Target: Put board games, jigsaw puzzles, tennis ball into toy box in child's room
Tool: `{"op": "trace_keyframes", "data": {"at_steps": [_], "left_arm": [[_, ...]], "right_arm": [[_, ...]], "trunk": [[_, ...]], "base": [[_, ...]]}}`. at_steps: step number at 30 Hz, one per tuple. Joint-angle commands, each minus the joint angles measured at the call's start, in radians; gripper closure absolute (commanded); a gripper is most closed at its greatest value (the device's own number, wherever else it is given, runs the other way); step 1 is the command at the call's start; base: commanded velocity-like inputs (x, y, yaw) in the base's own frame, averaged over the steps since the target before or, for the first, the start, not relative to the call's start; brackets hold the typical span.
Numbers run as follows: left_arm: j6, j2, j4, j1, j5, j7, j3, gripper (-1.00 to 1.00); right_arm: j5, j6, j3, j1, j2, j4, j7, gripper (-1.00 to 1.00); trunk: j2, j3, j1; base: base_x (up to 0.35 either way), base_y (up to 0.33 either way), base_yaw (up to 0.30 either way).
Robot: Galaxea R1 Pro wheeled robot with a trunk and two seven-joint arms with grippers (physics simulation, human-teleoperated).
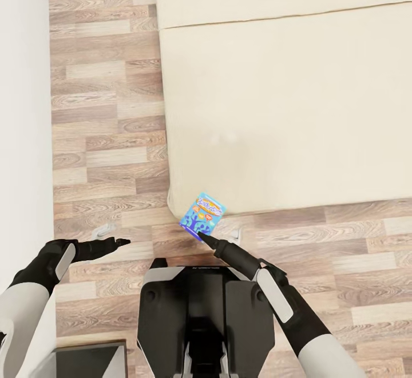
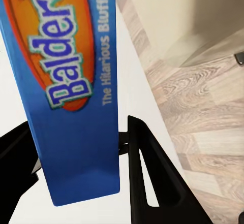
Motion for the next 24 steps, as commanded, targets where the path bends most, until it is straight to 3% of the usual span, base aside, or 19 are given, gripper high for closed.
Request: {"op": "trace_keyframes", "data": {"at_steps": [1, 20, 24], "left_arm": [[0.007, 0.000, 0.000, 0.000, 0.004, -0.001, 0.003, -1.00], [0.004, 0.000, 0.000, 0.000, 0.004, -0.001, 0.002, -1.00], [0.006, 0.000, 0.000, 0.000, 0.004, -0.001, 0.002, -1.00]], "right_arm": [[-0.010, 0.008, 0.000, 0.000, 0.000, 0.000, 0.001, 1.00], [-0.009, 0.006, 0.004, 0.003, -0.001, -0.070, 0.007, 1.00], [-0.009, 0.006, 0.004, 0.003, -0.001, -0.072, 0.008, 1.00]], "trunk": [[0.006, 0.003, -0.003], [0.139, 0.068, -0.076], [0.139, 0.074, -0.076]], "base": [[0.000, 0.000, 0.000], [0.000, 0.000, 0.000], [0.000, 0.000, 0.000]]}}
